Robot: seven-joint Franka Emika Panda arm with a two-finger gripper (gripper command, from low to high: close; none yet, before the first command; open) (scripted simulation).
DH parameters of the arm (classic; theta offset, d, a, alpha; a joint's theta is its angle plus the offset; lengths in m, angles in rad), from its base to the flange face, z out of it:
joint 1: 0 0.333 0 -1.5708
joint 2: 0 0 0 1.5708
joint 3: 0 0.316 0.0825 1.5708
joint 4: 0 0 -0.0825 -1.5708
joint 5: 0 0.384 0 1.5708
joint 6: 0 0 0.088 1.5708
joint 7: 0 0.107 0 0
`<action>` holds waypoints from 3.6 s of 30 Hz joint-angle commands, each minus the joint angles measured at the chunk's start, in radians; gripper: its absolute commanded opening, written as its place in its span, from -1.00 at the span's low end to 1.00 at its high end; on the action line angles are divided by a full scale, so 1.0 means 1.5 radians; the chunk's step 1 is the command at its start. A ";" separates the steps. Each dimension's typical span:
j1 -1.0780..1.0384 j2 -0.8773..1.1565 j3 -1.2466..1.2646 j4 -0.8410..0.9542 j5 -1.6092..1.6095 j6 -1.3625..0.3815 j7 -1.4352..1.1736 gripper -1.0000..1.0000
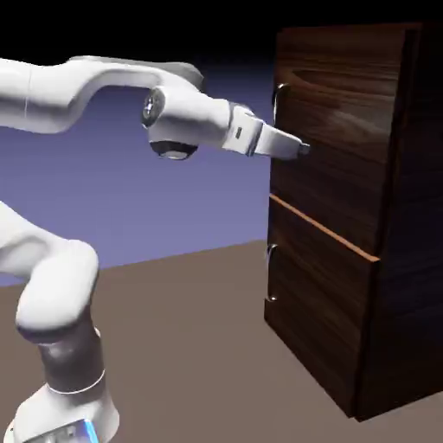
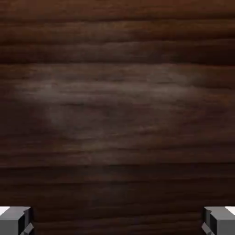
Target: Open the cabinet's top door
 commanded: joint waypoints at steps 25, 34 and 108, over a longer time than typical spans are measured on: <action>-0.159 -0.101 0.211 0.120 0.725 0.026 -0.548 1.00; -0.278 -0.066 0.297 0.196 0.847 -0.004 -0.638 1.00; 0.370 -0.474 -0.912 -0.015 -0.657 -0.908 -0.056 -1.00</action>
